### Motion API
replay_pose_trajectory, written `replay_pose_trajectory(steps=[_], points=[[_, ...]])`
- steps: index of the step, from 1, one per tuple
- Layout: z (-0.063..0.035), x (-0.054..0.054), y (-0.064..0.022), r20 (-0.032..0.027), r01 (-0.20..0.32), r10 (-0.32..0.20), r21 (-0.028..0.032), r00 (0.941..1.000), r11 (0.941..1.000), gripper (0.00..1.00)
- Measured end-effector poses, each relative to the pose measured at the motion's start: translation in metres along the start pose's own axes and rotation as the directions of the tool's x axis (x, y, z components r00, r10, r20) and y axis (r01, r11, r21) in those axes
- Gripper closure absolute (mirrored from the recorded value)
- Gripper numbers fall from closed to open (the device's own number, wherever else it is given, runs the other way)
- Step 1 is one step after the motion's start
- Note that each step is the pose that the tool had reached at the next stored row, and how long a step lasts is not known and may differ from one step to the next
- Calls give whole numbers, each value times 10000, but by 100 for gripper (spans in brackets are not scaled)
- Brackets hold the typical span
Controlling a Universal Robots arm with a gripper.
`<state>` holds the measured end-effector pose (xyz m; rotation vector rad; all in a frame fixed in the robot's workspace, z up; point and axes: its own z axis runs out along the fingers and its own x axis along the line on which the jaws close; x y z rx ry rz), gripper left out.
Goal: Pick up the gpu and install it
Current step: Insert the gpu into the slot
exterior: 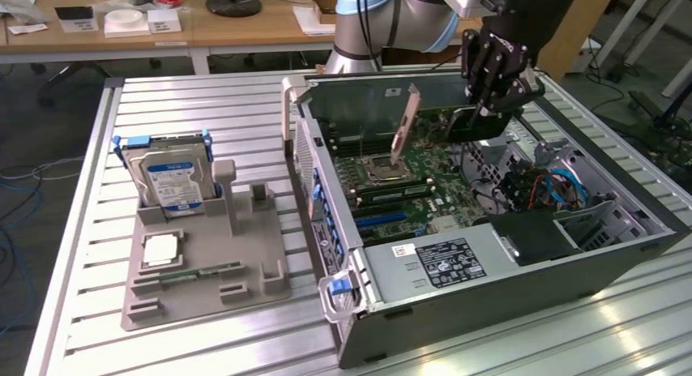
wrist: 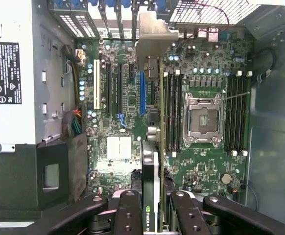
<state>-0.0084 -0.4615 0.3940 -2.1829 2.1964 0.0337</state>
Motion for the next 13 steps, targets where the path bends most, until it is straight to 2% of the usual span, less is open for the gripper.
replay_pose_trajectory(steps=[1, 13], points=[[35, 2, 3, -4, 0, 0, -1, 10000, 10000, 73], [36, 2, 3, -3, 0, 0, -1, 10000, 10000, 73]])
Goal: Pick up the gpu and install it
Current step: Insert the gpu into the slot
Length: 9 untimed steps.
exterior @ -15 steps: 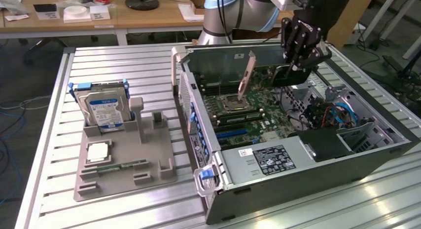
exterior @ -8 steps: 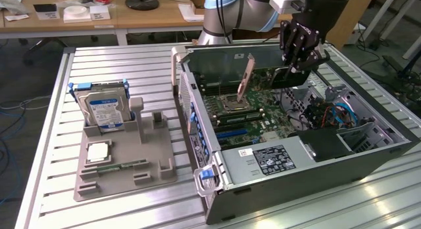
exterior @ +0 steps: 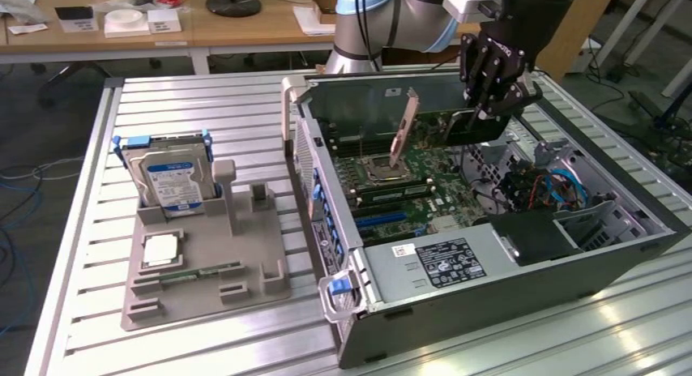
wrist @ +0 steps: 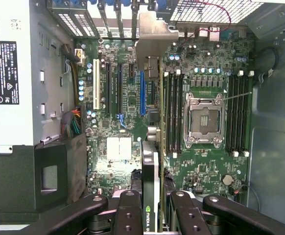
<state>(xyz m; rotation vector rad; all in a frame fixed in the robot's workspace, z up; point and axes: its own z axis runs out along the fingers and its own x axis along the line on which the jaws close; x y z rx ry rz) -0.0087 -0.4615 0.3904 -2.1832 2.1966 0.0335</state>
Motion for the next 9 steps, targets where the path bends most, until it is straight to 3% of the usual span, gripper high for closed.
replay_pose_trajectory(steps=[9], points=[[62, 3, 3, -2, 2, -2, 45, 10000, 10000, 73]])
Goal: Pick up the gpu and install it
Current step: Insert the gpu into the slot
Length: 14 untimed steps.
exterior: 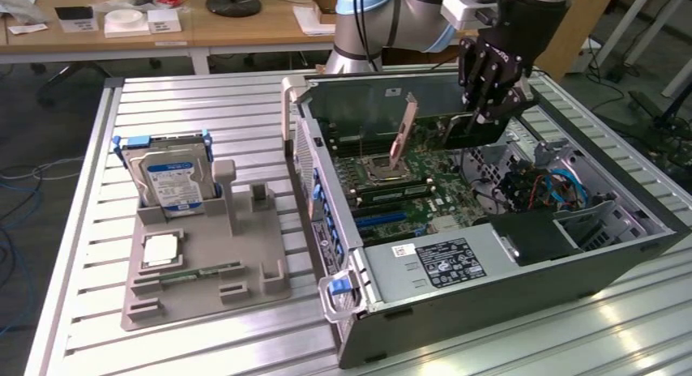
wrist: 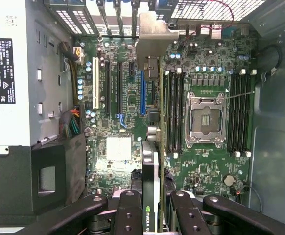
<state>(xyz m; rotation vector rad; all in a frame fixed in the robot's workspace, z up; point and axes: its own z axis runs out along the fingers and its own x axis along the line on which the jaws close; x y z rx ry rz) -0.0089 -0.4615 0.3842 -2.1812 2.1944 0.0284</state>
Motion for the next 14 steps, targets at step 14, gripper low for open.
replay_pose_trajectory(steps=[14], points=[[12, 0, 15, 4, 1, -1, 22, 10000, 10000, 73]])
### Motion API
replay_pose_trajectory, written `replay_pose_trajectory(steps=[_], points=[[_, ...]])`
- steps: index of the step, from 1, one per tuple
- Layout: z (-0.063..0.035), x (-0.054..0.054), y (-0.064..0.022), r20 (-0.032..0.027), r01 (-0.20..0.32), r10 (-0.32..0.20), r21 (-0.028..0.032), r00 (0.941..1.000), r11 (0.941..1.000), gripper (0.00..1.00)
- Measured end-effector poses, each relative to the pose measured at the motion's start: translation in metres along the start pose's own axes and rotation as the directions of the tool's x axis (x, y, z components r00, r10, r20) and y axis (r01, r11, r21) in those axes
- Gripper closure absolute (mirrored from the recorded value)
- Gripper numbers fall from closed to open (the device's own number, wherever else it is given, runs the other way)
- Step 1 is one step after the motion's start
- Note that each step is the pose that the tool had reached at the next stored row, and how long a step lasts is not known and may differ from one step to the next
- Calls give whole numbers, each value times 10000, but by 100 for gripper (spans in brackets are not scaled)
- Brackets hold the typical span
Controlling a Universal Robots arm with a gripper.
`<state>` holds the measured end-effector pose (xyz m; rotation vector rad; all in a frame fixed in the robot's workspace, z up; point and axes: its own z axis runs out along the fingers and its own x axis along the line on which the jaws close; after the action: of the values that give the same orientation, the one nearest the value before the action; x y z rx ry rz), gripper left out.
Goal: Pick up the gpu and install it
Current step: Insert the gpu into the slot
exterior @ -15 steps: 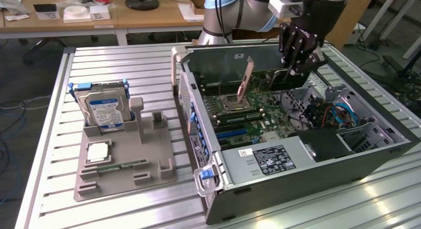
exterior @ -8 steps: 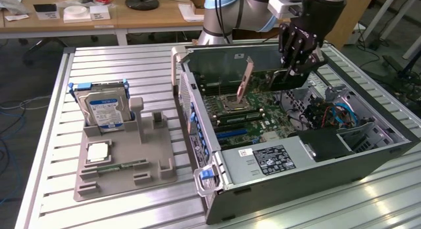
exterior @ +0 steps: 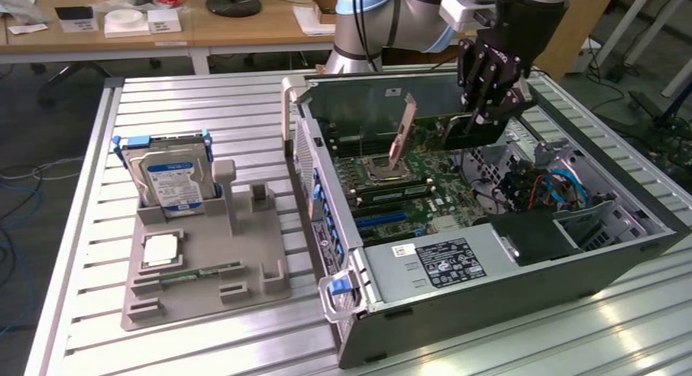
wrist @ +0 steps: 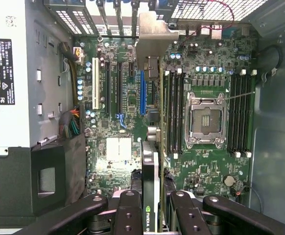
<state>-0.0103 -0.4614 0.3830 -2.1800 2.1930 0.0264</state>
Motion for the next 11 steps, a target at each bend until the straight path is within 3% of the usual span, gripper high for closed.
replay_pose_trajectory(steps=[11], points=[[21, 1, 6, -3, 0, 0, -1, 10000, 10000, 73]])
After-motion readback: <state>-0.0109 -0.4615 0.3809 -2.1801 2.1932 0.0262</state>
